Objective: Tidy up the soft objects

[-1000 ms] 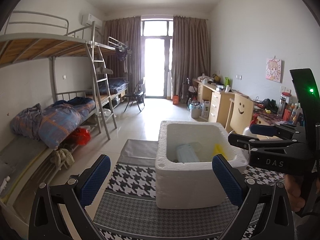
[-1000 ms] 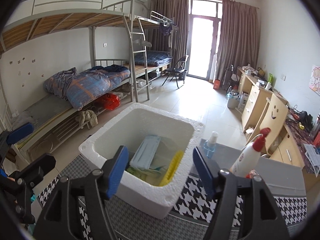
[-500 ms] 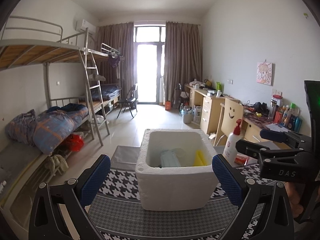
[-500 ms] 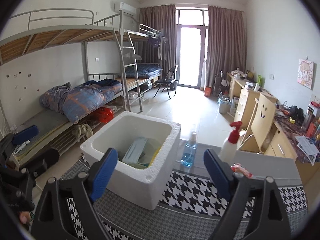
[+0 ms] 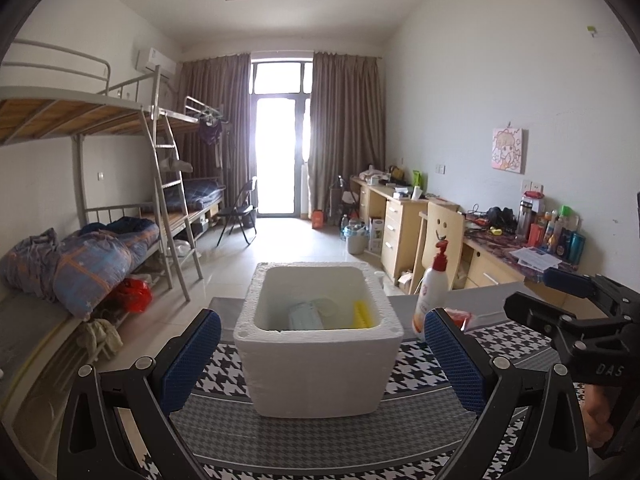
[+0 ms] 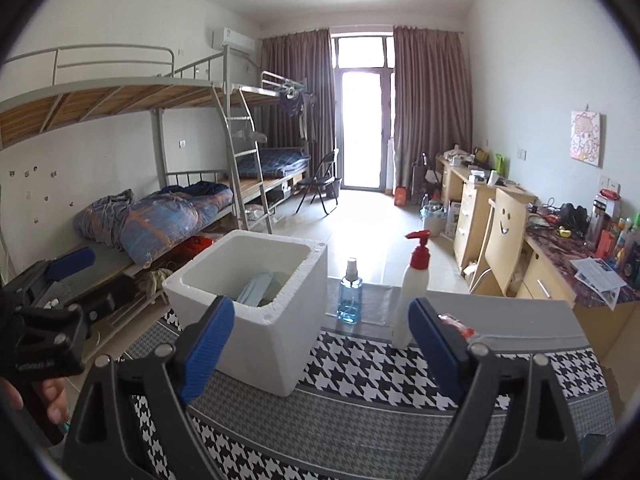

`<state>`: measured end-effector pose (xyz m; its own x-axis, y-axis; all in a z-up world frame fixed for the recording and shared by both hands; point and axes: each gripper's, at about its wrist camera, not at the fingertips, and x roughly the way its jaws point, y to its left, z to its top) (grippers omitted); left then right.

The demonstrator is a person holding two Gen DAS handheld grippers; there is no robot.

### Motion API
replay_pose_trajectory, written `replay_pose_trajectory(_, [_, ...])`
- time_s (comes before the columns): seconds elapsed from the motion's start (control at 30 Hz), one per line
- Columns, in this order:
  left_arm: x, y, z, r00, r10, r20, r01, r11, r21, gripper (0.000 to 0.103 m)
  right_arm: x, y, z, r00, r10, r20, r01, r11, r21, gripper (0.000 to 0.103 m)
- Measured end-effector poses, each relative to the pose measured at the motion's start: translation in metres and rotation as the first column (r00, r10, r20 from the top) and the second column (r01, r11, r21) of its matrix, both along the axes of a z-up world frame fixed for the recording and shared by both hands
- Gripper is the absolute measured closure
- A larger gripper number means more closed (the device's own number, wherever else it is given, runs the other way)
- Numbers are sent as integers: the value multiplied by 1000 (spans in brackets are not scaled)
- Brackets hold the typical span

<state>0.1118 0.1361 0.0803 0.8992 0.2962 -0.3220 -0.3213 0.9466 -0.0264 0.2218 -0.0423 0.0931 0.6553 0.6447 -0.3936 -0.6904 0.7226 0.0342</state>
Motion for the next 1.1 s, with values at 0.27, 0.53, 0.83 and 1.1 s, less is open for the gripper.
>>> replay_pose_trajectory(0.27, [-14,-18,-2,999,-22,31,22,1000,5,1,-19,-27,-3,999,-26,35,25,999,42,7])
replay_pose_trajectory(0.53, [-25,-29,-9,998,-36,52,36,999,5,1,-42,-46,-11,994,-64,91,59,997,58,3])
replay_pose_trajectory(0.83, [-40,-42,-15,996,-51,79,51,999,3,1,-58,-58,-16,989,-88,120,81,995,65,3])
replay_pose_trajectory(1.1, [-51,-54,-22,995,-37,95,34,999,34,1,-77,-68,-22,979,-112,168,101,992,75,3])
